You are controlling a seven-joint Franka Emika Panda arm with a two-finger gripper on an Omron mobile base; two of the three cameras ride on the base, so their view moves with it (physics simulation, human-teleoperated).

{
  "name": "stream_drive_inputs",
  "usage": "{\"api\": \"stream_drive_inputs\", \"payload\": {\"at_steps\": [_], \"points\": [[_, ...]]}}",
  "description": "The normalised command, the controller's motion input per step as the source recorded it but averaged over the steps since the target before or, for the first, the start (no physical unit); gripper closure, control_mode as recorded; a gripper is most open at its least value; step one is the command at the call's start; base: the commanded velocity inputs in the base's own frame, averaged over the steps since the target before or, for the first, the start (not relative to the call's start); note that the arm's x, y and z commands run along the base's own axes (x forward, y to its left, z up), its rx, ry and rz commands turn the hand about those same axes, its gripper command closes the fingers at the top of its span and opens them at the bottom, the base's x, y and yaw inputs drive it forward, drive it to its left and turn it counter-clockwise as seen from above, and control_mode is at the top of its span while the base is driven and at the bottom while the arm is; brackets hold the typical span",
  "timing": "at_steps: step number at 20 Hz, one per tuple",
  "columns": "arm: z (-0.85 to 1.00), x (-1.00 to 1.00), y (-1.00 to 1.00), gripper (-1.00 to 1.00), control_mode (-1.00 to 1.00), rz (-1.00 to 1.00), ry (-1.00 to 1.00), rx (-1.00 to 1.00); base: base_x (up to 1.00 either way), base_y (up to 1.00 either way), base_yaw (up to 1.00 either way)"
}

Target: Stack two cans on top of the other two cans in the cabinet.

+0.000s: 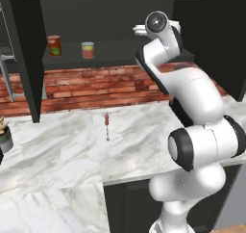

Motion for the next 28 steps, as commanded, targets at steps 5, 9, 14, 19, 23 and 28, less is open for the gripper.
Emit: {"api": "stream_drive_inputs", "payload": {"at_steps": [5,9,14,19,23,28], "points": [[-0.07,-0.38,0.4,-1.0,-1.0,0.13,0.03,0.02,0.0,0.0,0.0],[-0.02,-0.36,0.39,-1.0,-1.0,0.41,0.13,0.05,0.0,0.0,0.0],[0.02,-0.2,0.28,-1.0,-1.0,0.58,0.06,0.06,0.0,0.0,0.0],[0.0,-0.14,0.44,-1.0,-1.0,0.5,0.0,0.0,0.0,0.0,0.0],[0.0,-0.07,0.48,-1.0,-1.0,0.35,0.02,0.0,0.0,0.0,0.0],[0.13,-0.03,0.42,-1.0,-1.0,0.1,0.06,0.0,0.0,0.0,0.0]]}}
